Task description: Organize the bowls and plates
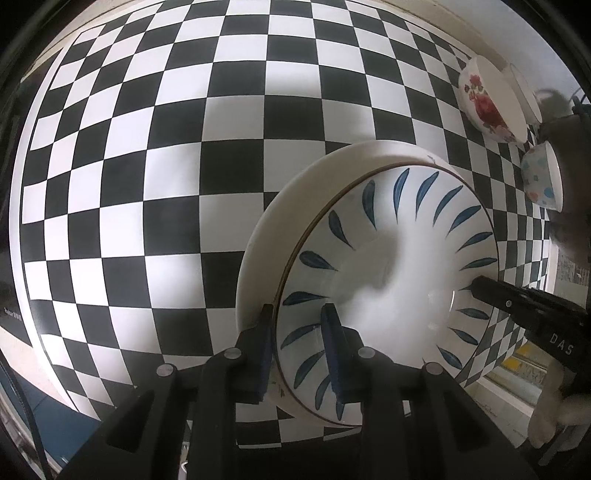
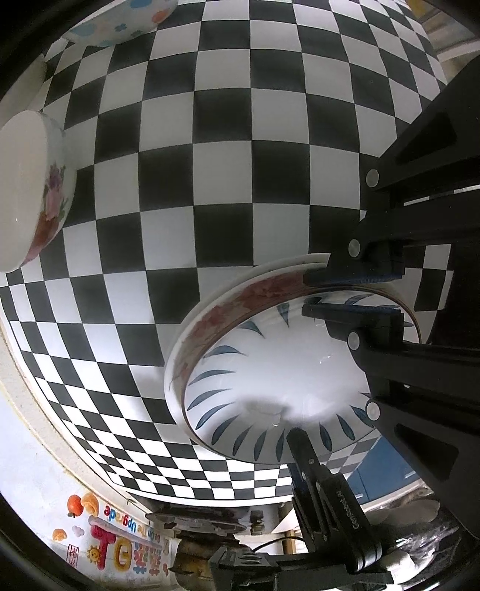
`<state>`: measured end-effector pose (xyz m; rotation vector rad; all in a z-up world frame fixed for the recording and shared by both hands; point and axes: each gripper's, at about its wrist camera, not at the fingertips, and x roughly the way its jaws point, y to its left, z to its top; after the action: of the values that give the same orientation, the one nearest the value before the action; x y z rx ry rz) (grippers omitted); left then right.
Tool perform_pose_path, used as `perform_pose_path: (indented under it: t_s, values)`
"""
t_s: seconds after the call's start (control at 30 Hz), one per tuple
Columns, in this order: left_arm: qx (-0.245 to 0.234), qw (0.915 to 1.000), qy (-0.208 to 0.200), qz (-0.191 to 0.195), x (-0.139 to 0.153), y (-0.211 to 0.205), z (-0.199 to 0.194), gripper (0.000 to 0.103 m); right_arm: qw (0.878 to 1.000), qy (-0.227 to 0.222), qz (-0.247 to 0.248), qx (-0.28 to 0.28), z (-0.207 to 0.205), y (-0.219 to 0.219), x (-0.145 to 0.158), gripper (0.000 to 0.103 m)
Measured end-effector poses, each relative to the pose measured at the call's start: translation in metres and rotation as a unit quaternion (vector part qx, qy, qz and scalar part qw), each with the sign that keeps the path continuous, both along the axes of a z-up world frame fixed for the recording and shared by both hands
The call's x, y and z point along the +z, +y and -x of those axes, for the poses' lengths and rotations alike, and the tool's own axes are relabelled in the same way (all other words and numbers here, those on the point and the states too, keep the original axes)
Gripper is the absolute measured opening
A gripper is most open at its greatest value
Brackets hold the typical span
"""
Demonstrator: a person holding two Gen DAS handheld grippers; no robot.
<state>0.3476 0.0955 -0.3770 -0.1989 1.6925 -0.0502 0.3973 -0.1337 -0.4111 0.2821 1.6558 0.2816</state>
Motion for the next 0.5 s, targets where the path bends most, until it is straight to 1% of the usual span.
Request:
perform_pose_path:
  t_s: [0.03,0.1,0.2,0.3,0.37,0.5]
  values:
    - [0.002,1.0000,0.002,-0.002,0.000,0.000,0.000,0.023,1.000,0.002,0.000,-0.002,0.000,0.000,0.000,0.013]
    - [0.005,1.0000,0.005,-0.002,0.000,0.001,0.000,0.023,1.000,0.007,0.001,-0.007,0.000,0.001,-0.001,0.013]
    - [0.004,0.9999,0.010,0.002,0.000,0.003,-0.001,0.023,1.000,0.011,0.003,-0.014,0.000,0.000,-0.002,0.013]
    - [0.008,0.9998,0.016,0.007,0.000,0.007,0.000,0.023,1.000,0.023,-0.003,-0.019,-0.003,-0.001,-0.005,0.016]
    - [0.010,0.9997,0.019,0.013,0.000,0.009,0.000,0.023,0.999,0.030,-0.011,-0.020,-0.003,0.000,-0.007,0.021]
    - [0.027,0.9983,0.033,0.038,-0.004,0.016,0.000,0.023,0.999,0.040,-0.022,-0.023,-0.003,0.001,-0.008,0.030]
